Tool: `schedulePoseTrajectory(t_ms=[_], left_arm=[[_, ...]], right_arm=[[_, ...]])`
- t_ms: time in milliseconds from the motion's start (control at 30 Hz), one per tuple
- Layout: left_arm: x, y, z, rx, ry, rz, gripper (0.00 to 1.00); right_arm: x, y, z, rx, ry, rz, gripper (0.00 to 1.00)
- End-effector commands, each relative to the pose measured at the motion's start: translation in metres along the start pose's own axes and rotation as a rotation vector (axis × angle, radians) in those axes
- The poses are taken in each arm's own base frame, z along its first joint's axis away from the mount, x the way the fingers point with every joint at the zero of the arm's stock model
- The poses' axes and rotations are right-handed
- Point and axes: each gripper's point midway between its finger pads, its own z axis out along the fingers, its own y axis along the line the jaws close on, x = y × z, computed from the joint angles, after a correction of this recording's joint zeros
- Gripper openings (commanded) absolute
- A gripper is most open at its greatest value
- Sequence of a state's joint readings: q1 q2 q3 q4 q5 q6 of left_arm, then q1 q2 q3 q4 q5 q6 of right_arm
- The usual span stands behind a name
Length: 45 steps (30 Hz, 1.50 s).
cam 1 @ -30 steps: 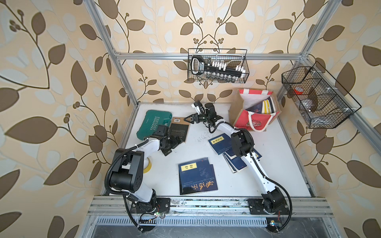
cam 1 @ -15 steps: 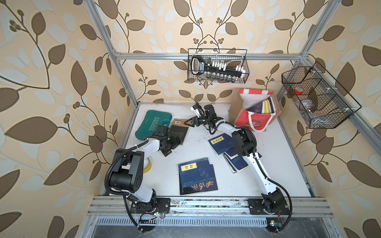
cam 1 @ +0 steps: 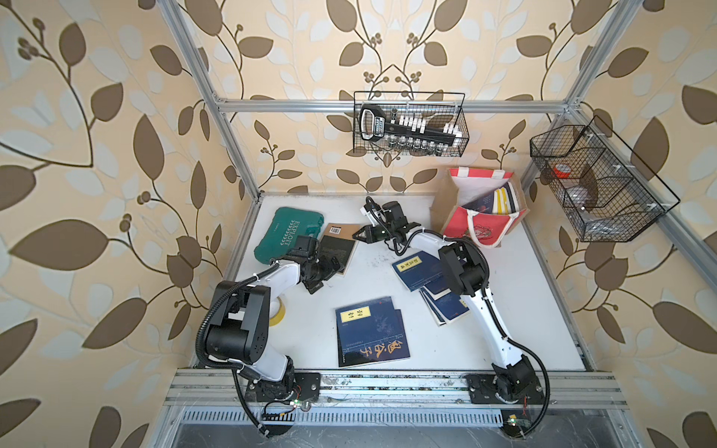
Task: Put the books into the canvas bag
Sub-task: Pick up the book from the center of the board.
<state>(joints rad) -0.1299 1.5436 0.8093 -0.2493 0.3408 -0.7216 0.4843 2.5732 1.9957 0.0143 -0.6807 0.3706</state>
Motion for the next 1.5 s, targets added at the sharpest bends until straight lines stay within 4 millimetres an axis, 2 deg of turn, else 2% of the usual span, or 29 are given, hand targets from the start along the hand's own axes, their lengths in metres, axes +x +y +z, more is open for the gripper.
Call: schedulePoseTrajectory(t_ms=[0, 133, 167, 300, 467, 567, 667, 733, 900, 1200, 1333, 1467], left_arm=[[0.002, -0.006, -0.01, 0.035, -0.012, 0.009, 0.99], [0.005, -0.012, -0.021, 0.056, -0.01, 0.014, 0.99], [0.004, -0.02, -0.033, 0.082, -0.031, 0.03, 0.99], [0.008, -0.043, -0.063, 0.154, -0.035, 0.093, 0.99], [0.015, -0.087, -0.113, 0.3, -0.046, 0.266, 0.99], [0.023, -0.109, -0.142, 0.382, -0.053, 0.382, 0.99], [0.032, -0.125, -0.163, 0.454, -0.049, 0.483, 0.99], [0.035, -0.129, -0.167, 0.48, -0.051, 0.507, 0.99], [0.039, -0.131, -0.161, 0.534, -0.027, 0.475, 0.99], [0.022, -0.143, -0.148, 0.675, -0.136, 0.411, 0.99], [0.024, -0.146, -0.147, 0.784, -0.171, 0.407, 0.99], [0.041, -0.145, -0.143, 0.85, -0.142, 0.425, 0.99]], right_arm=[[-0.022, -0.003, -0.031, 0.072, -0.063, 0.021, 0.12], [-0.028, 0.013, -0.061, 0.027, -0.084, -0.012, 0.1], [-0.027, 0.018, -0.069, 0.016, -0.08, -0.028, 0.1], [-0.02, 0.051, -0.096, -0.082, -0.052, -0.143, 0.07], [-0.002, 0.097, -0.131, -0.193, -0.032, -0.308, 0.0], [0.004, 0.123, -0.153, -0.247, -0.044, -0.392, 0.0], [0.009, 0.147, -0.173, -0.323, -0.052, -0.436, 0.0], [0.01, 0.164, -0.187, -0.372, -0.064, -0.462, 0.0], [0.006, 0.203, -0.22, -0.45, -0.131, -0.514, 0.0], [-0.001, 0.253, -0.263, -0.533, -0.174, -0.556, 0.0], [-0.003, 0.262, -0.271, -0.53, -0.186, -0.549, 0.0], [-0.001, 0.25, -0.262, -0.498, -0.159, -0.479, 0.0]])
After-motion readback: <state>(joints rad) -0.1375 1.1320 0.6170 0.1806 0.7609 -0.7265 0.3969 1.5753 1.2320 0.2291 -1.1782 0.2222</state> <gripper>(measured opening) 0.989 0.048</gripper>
